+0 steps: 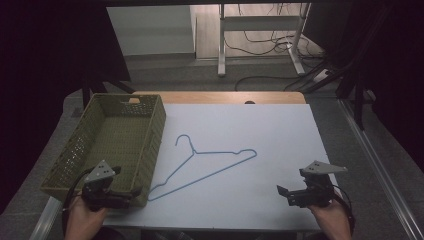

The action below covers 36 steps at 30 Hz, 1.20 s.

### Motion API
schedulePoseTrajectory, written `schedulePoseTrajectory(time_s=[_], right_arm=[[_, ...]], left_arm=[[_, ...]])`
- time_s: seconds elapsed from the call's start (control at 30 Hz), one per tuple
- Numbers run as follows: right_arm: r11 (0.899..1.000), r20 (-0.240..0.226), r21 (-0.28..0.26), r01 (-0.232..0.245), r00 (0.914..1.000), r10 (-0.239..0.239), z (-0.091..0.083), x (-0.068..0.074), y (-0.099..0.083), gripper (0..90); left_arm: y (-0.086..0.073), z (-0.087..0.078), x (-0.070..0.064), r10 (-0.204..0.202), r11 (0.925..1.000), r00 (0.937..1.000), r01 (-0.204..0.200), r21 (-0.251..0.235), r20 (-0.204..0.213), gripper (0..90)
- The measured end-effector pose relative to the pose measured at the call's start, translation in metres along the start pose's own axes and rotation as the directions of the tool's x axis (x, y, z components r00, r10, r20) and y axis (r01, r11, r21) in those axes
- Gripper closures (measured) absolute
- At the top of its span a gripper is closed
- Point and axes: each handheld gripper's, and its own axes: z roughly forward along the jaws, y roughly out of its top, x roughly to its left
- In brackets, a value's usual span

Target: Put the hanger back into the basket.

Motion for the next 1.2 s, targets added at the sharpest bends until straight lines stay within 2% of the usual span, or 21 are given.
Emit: schedulePoseTrajectory(time_s=[0.17, 0.3, 0.6, 0.8, 1.03, 1.2], right_arm=[[1.0, 0.003, 0.009, 0.007, 1.0, -0.007, 0.0, 0.0, 0.0, 0.0], [1.0, 0.002, 0.008, 0.009, 1.0, -0.009, 0.0, 0.0, 0.0, 0.0], [1.0, 0.008, 0.007, 0.024, 0.9997, -0.024, 0.0, 0.0, -0.001, 0.0], [1.0, 0.01, 0.006, 0.026, 0.9996, -0.026, 0.0, 0.0, -0.001, 0.0], [0.999, 0.011, 0.006, 0.031, 0.9995, -0.031, 0.0, 0.0, 0.0, 0.0], [0.999, 0.016, 0.001, 0.038, 0.9991, -0.039, -0.001, 0.001, 0.0, 0.0]], left_arm=[[0.001, -0.002, 0.001, -0.003, 0.9998, 1.0, 0.003, -0.018, -0.002, 0.0], [0.001, -0.002, 0.001, 0.01, 0.9996, 0.9999, -0.01, -0.025, -0.007, 0.0], [0.004, 0.002, -0.001, 0.011, 0.9995, 0.9998, -0.011, -0.028, 0.019, 0.4], [0.008, 0.0, -0.002, 0.006, 1.0, 1.0, -0.006, 0.0, 0.002, 0.6], [0.019, 0.0, -0.006, -0.025, 0.9997, 0.999, 0.025, 0.006, 0.036, 1.6], [0.031, 0.003, -0.014, -0.019, 0.9998, 0.9978, 0.019, -0.004, 0.063, 0.0]])
